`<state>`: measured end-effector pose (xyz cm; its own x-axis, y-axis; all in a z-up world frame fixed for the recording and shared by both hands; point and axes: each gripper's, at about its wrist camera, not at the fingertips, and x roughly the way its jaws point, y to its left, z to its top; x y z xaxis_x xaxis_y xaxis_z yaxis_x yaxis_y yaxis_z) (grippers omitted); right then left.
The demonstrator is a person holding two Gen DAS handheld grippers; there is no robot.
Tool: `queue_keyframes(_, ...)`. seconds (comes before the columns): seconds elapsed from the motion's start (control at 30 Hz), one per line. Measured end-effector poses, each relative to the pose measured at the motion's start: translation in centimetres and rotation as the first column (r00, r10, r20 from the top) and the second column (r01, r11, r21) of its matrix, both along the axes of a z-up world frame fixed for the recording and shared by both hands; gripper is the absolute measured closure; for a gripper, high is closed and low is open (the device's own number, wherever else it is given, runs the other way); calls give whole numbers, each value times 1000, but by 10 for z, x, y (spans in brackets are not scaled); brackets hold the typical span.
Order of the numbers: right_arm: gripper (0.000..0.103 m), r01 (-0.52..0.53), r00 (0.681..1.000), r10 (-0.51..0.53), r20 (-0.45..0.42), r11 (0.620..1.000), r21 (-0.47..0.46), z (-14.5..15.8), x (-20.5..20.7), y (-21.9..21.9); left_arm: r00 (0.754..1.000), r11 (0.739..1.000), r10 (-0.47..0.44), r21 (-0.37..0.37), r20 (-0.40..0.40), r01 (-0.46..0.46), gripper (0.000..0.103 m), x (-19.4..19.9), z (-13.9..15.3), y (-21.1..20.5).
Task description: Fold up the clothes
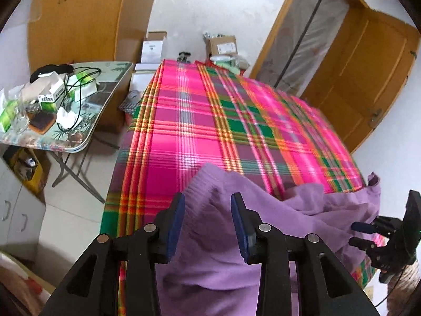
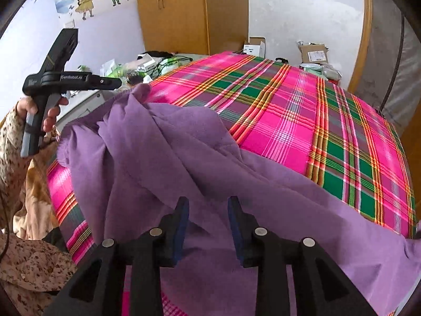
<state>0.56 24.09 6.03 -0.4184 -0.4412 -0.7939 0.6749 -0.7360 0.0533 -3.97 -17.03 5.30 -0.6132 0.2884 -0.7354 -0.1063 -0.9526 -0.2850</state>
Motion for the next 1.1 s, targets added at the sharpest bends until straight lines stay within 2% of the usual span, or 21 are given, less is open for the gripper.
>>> queue_keyframes(0.1,72,-9,1000,9,26,1000,-5,-5,-6,-2,1000,1000,-14,1,15,14,65,-11,-3,-3)
queue_keyframes(0.27,72,-25,998,25,54,1000,5,-11,-15,-4,996,997,-58,55,65,54,65,-34,-15,-12)
queue_keyframes(0.4,72,-54,996,54,77,998,8,-15,-16,-7,985,984,-128,140,117,111,65,-46,-29,-16)
queue_keyframes(0.53,72,-89,991,88,103,996,10,-19,-16,-10,969,971,-194,171,151,167,65,-49,-39,-9)
queue_keyframes(0.6,72,-100,988,99,121,995,9,-21,-17,-12,962,971,-205,160,181,177,65,-49,-42,-5)
queue_keyframes(0.63,75,-107,987,105,121,994,13,-20,-18,-13,958,970,-216,154,187,188,65,-49,-42,-2)
queue_keyframes(0.73,95,-123,986,119,114,992,23,-18,-19,-16,952,963,-247,154,183,221,65,-47,-40,3)
queue_keyframes(0.8,99,-124,988,121,99,992,23,-14,-21,-17,950,963,-253,139,180,230,72,-47,-39,4)
queue_keyframes(0.87,100,-125,989,123,84,992,23,-9,-22,-17,950,961,-264,129,169,244,89,-45,-36,5)
queue_keyframes(1.1,100,-101,995,101,-17,995,4,19,-34,-19,967,967,-236,122,91,225,93,-40,-15,-9)
